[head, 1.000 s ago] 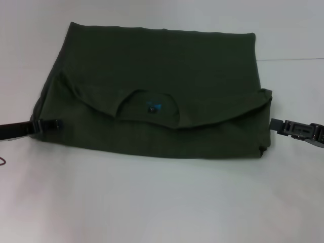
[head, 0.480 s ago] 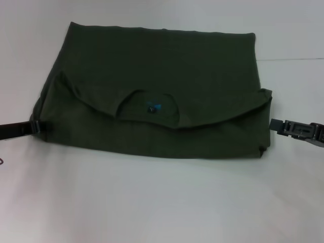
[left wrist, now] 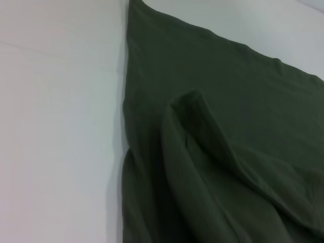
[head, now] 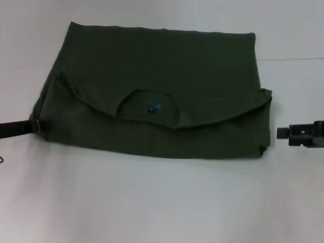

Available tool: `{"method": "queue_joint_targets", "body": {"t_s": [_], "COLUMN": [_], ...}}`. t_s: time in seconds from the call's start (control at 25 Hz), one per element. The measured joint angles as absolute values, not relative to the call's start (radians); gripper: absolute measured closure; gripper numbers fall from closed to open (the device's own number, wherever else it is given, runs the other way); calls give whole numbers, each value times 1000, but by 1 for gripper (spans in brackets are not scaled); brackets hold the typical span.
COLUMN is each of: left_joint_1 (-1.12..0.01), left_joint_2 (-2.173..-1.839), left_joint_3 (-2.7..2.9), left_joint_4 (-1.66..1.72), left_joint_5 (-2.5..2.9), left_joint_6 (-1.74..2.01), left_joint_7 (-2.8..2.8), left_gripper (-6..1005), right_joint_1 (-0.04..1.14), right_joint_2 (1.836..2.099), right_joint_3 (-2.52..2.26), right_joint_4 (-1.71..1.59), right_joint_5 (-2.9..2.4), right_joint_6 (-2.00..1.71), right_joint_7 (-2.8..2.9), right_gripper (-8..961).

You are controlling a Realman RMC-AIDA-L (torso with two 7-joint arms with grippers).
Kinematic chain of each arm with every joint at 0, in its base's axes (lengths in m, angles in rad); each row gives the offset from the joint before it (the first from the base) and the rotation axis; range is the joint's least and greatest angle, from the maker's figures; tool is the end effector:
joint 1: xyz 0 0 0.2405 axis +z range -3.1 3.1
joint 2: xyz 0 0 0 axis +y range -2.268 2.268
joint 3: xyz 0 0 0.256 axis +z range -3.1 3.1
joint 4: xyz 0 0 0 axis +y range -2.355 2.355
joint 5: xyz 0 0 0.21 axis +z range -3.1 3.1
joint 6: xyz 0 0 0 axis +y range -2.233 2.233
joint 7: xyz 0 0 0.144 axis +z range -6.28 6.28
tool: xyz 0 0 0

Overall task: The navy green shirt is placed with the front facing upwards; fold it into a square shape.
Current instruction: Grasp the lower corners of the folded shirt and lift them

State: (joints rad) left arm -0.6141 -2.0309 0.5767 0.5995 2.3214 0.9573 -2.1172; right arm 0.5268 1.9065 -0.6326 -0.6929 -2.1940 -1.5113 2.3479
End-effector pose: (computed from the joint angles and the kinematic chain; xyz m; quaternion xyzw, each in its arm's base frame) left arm -0.3381 0.3927 0.0316 -0.7491 -0.5579 -0.1319 0.3320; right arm 0.3179 0.3451 0.0751 -0.7484 0.6254 0.1758 0.1334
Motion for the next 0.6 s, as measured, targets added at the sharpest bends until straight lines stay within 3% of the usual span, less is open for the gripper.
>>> {"method": "queue_joint_targets", "body": {"t_s": [0.32, 0.6], "left_joint_1": [-618, -620], "left_joint_2": [-2031, -2031], "left_joint_3": [577, 576], "left_joint_4": [600, 600], "left_joint_5": [2315, 2313], "left_joint_6": [963, 964], "left_joint_7": [-2120, -2128], "left_gripper": [954, 954], "right_joint_1": [562, 590], "right_joint_2": [1958, 1968], "right_joint_3": [-633, -643], "right_joint_4": [-641, -594], "right_joint_5": [-2283, -2284], "right_joint_6": [-1398, -1334], "right_joint_7": [2346, 2344], "right_gripper": [278, 278]}}
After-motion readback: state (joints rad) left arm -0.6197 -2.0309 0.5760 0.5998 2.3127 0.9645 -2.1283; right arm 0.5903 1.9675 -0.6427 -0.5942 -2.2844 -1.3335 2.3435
